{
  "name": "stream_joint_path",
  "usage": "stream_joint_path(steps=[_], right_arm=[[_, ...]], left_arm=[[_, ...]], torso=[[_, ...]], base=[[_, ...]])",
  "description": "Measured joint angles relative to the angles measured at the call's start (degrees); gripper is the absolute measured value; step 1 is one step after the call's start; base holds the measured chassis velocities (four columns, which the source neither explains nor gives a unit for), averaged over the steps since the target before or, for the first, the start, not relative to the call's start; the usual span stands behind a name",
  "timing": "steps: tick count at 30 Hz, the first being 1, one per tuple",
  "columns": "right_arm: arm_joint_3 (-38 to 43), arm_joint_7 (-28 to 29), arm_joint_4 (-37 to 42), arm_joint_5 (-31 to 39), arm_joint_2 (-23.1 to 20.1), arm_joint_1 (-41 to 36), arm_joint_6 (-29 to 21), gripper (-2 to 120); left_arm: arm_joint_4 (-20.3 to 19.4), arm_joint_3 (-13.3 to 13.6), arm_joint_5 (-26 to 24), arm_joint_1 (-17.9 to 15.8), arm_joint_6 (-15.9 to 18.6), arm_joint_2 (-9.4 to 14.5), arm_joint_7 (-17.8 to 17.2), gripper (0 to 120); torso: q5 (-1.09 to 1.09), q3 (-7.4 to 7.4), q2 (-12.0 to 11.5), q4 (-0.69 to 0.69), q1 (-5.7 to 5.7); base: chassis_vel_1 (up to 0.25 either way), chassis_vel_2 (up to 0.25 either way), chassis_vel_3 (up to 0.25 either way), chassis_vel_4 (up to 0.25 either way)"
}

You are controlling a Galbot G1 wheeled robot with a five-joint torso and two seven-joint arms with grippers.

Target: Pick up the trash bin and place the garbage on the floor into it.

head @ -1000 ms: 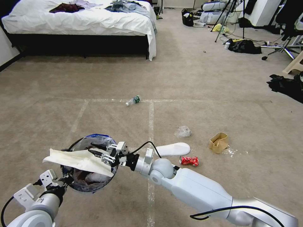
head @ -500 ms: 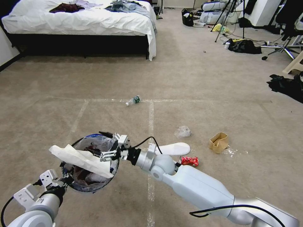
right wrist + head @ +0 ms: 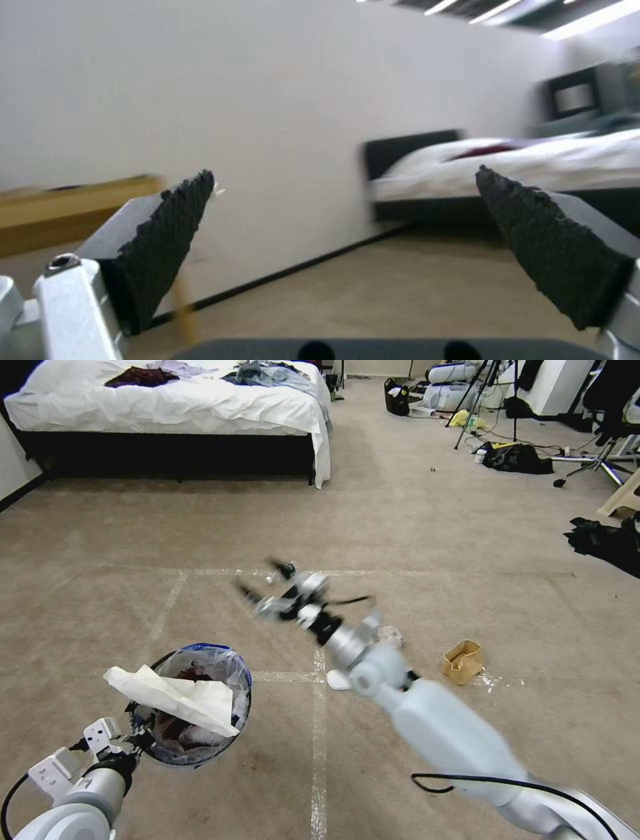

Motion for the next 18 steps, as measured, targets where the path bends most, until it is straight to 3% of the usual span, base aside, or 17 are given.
stream_joint_path(steps=[5,9,18], right_arm=[[7.7,2.7,3.5,-1.9,-3.9,-5.7,-1.8,100],[16.5,10.0,7.2,-9.6,-6.6,-14.0,-5.9,100],[26.0,16.4,10.1,-19.4,-6.5,-25.4,-7.8,100]], left_arm=[[0.5,0.5,0.1,-0.3,0.1,0.5,0.2,0],[1.2,0.9,0.5,-0.4,0.2,1.1,0.6,0],[2.0,1.7,1.3,-0.7,0.2,1.7,1.4,0]], torso=[[0.02,0.00,0.0,-0.02,0.00],[0.01,-0.01,0.0,-0.01,0.00],[0.00,-0.01,0.0,0.01,0.00]], base=[[0.000,0.000,0.000,0.000],[0.000,0.000,0.000,0.000],[0.000,0.000,0.000,0.000]])
